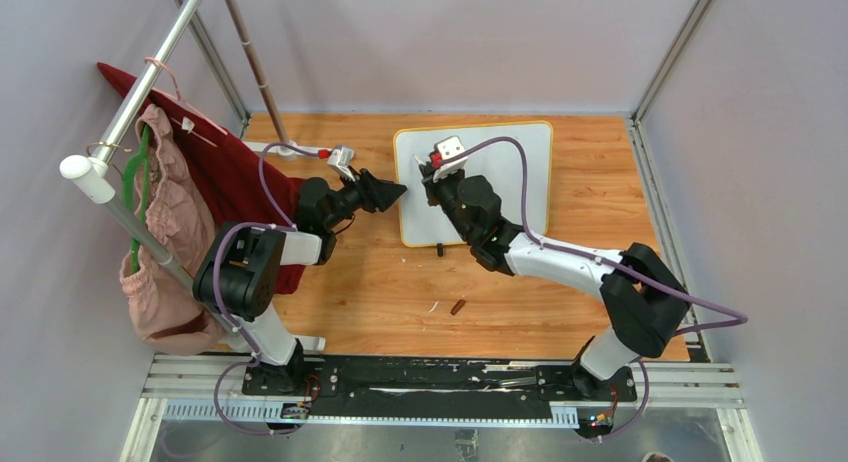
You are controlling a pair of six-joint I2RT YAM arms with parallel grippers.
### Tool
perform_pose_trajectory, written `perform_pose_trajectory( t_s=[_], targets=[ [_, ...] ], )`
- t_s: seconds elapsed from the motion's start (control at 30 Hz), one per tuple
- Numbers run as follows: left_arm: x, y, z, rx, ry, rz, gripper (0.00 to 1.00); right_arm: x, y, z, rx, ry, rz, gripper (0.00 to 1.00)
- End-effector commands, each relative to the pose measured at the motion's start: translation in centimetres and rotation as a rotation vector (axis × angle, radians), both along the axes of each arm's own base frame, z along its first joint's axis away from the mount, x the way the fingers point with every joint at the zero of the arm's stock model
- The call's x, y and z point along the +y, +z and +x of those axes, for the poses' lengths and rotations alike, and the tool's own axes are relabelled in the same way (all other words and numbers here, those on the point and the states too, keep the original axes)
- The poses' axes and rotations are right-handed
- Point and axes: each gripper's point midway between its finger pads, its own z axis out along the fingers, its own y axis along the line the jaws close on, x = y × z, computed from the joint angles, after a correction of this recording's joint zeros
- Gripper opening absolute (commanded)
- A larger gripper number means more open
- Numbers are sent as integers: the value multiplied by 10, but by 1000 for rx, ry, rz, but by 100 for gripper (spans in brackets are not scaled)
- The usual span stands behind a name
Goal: Write a sentence on the whiteboard
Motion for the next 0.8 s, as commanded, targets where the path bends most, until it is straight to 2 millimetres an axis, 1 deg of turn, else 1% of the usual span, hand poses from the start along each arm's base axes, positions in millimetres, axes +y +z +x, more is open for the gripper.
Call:
perform_pose_trajectory(
  t_s=[0.0,0.3,0.47,0.77],
  targets=[
    [0,-15,-7,60,-18,-12,58,0,23,10,-37,-30,80,0],
    [0,-13,-6,55,-21,-17,53,-5,18,17,-30,-50,87,0],
    [0,-11,-6,50,-21,-24,52,-4,11,18,-19,-50,75,0],
    [-1,-8,-8,37,-25,-37,49,-11,-2,21,1,-70,53,0]
  ],
)
